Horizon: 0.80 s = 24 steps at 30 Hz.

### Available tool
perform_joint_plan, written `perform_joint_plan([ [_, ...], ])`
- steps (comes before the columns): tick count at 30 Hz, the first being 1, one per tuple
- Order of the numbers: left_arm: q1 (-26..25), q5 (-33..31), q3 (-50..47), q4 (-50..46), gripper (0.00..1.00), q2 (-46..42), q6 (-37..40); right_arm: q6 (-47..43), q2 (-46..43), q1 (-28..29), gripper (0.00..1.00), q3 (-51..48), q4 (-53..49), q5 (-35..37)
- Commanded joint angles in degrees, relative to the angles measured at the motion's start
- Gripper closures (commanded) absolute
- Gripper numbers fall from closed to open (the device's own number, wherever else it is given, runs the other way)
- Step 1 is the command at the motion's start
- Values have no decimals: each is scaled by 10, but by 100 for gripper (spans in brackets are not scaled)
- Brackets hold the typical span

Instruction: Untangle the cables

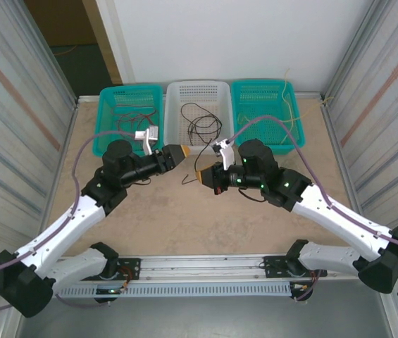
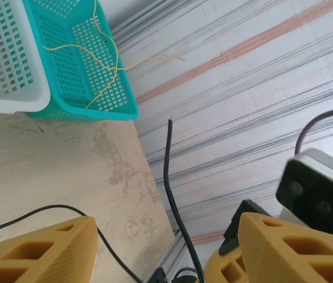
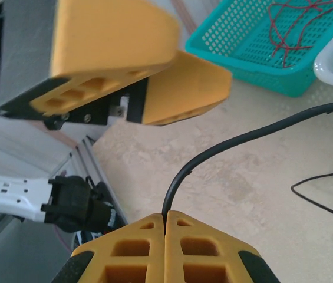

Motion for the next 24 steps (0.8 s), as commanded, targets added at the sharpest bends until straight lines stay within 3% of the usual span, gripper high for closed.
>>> perform_joint_plan([
  [1, -10, 9, 35, -21, 37, 19, -6, -45, 9, 14, 100, 31, -14, -19],
  [11, -11, 67, 32, -48, 48, 47, -18, -94, 63, 57, 100, 70, -72, 52],
  [24, -11, 66, 26, -57, 97, 50, -14, -93, 85, 70, 100, 73, -71, 74],
])
